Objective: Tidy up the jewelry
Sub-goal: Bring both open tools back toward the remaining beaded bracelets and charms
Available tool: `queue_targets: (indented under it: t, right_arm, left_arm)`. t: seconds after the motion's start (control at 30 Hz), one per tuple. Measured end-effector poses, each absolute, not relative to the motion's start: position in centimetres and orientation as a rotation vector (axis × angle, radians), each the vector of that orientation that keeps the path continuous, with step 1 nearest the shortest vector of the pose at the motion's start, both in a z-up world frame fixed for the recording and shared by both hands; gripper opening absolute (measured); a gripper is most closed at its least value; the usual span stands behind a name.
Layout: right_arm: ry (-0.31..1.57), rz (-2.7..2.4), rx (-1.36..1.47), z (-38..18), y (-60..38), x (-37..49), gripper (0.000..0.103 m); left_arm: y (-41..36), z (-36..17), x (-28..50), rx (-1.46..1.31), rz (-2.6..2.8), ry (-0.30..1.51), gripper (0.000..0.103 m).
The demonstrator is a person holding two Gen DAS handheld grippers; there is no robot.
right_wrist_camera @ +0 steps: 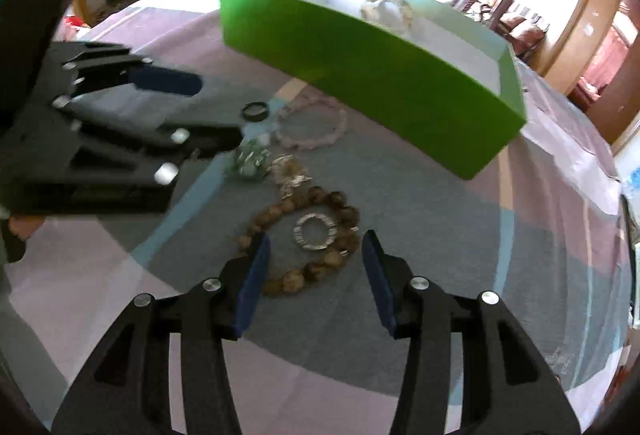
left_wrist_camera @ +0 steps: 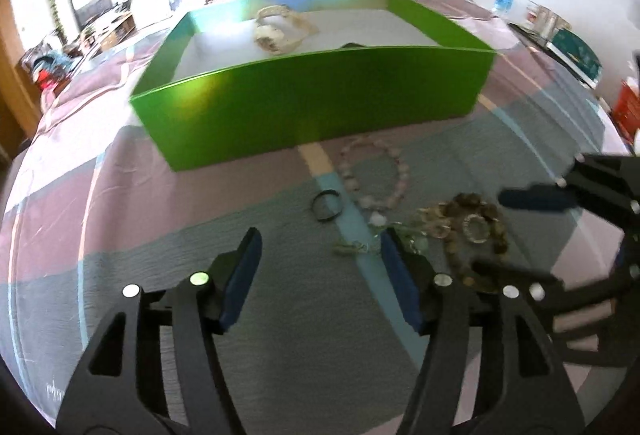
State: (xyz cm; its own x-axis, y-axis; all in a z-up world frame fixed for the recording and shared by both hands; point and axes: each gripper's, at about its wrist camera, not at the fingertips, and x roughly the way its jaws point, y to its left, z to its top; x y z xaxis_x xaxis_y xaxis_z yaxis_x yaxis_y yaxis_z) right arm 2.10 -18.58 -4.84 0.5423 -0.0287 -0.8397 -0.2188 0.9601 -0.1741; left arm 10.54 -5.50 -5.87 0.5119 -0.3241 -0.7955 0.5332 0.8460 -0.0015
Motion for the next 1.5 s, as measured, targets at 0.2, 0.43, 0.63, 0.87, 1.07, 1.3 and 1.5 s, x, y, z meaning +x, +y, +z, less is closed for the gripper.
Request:
queue_targets:
  t: [0.2, 0.43, 0.63, 0.87, 1.07, 1.3, 1.5]
  right_arm:
    - [1.009, 0.084, -0.223, -5.0, -19.5, 2.5, 0.049]
    - [1.018, 0.017, -0.193, -4.7, -21.5, 2.7, 0.049]
    - [0.993, 0.058, -0.209, -4.5, -20.8, 2.0, 0.049]
    - [1.015, 0.090, -0.227, -5.1, -20.0, 1.9, 0.027]
    - [1.025, 0.091, -0.204, -5.1, -20.2, 2.1, 0.025]
    - [1.035, 0.055, -0.183, -5.0, -21.0, 2.4, 0.025]
    - [1.034, 0.040, -0.161, -5.0, -21.4, 2.6, 0.025]
  left_arm:
    - [-6.6, -6.2, 9.6, 0.304, -0.561, 0.886, 0.065]
    - [-5.7, -6.4, 10.4, 0.308, -0.465, 0.914, 0.071]
    - [-5.1, -5.1, 10.0, 0.240, -0.530, 0.857, 0.070]
    - [-7.7, -5.3, 7.6, 0.342, -0.646, 0.786, 0.069]
    - [-8.5, -6.9, 8.3, 0.376, -0.609, 0.831, 0.044]
    - [-7.6, -6.9, 9.7, 0.336, -0.529, 0.871, 0.039]
    - [-6.7, -7.1, 10.5, 0.267, -0.529, 0.904, 0.050]
